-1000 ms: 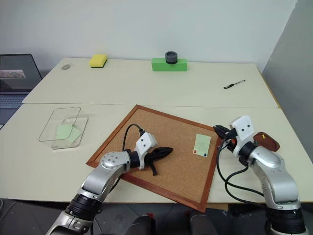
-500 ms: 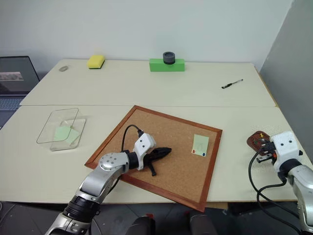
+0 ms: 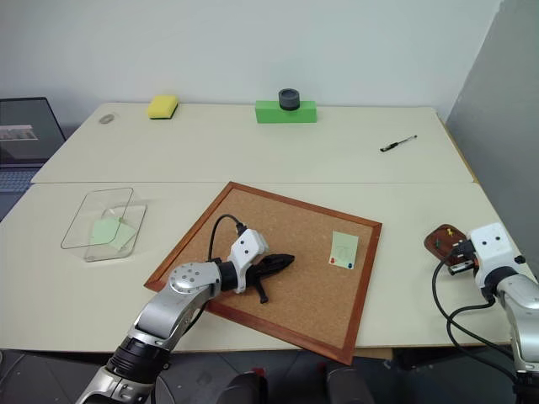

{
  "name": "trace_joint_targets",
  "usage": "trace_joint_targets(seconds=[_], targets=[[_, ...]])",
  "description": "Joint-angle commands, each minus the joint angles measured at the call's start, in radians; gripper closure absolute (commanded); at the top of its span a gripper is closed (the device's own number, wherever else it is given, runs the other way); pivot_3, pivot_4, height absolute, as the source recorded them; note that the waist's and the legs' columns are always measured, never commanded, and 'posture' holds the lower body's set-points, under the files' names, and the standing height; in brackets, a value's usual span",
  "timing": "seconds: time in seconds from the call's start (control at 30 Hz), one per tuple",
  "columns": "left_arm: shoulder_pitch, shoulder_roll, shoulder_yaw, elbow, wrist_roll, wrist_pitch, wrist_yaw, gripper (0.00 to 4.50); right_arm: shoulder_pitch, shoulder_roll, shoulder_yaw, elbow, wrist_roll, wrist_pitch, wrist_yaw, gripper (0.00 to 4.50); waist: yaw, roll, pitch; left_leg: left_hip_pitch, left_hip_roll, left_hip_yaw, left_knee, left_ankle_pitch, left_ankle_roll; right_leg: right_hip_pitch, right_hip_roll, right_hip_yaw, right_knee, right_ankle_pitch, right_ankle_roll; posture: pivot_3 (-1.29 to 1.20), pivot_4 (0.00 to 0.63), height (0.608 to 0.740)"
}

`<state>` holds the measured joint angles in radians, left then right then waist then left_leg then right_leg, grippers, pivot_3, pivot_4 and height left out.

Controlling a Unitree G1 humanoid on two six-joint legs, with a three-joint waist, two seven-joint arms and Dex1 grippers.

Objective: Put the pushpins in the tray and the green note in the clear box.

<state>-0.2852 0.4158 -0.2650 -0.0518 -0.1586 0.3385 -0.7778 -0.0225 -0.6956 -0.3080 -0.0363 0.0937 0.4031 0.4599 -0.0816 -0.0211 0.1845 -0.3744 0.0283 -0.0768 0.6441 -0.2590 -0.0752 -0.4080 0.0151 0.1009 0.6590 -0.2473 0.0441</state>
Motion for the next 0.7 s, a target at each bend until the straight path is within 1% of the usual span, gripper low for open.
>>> trace_joint_targets(seconds=[0.03,0.33,0.4,0.5,0.6,0.7], targets=[[0.033,0.019,-0.018,0.027,0.023,0.036,-0.006,4.5,-0.026,-0.015,0.004,0.008,0.004,-0.008,0.018,3.71,0.0,0.0,0.0,0.0,0.0,0.0,0.0,0.0,0.0,0.0,0.0,0.0,0.0,0.0,0.0,0.0,0.15,0.74],[0.035,0.022,-0.02,0.024,0.024,0.034,-0.008,4.5,-0.027,-0.015,-0.007,-0.006,0.01,0.001,0.016,1.85,-0.001,0.0,0.0,0.0,0.0,0.0,0.0,0.0,0.0,0.0,0.0,0.0,0.0,0.0,0.0,0.0,0.15,0.74],[0.034,0.024,-0.021,0.026,0.025,0.032,-0.009,4.5,-0.018,-0.021,-0.028,-0.035,0.016,0.005,0.016,1.42,-0.001,0.0,0.0,0.0,0.0,0.0,0.0,0.0,0.0,0.0,0.0,0.0,0.0,0.0,0.0,0.0,0.15,0.74],[0.031,0.025,-0.017,0.033,0.026,0.028,-0.01,4.5,0.008,-0.021,-0.081,-0.128,0.076,0.036,0.046,0.89,-0.001,0.0,0.0,0.0,0.0,0.0,0.0,0.0,0.0,0.0,0.0,0.0,0.0,0.0,0.0,0.0,0.15,0.74],[0.029,0.029,-0.015,0.042,0.025,0.025,-0.013,4.5,0.06,0.013,-0.098,-0.239,0.167,0.065,0.095,0.89,-0.002,0.0,0.0,0.0,0.0,0.0,0.0,0.0,0.0,0.0,0.0,0.0,0.0,0.0,0.0,0.0,0.15,0.74],[0.015,0.029,-0.013,0.063,0.024,0.018,-0.017,4.5,0.113,0.06,-0.058,-0.371,0.245,0.1,0.122,0.89,-0.002,0.0,0.0,0.0,0.001,-0.001,-0.001,0.0,0.0,0.0,0.0,-0.001,0.0,0.0,0.0,0.0,0.15,0.74]])
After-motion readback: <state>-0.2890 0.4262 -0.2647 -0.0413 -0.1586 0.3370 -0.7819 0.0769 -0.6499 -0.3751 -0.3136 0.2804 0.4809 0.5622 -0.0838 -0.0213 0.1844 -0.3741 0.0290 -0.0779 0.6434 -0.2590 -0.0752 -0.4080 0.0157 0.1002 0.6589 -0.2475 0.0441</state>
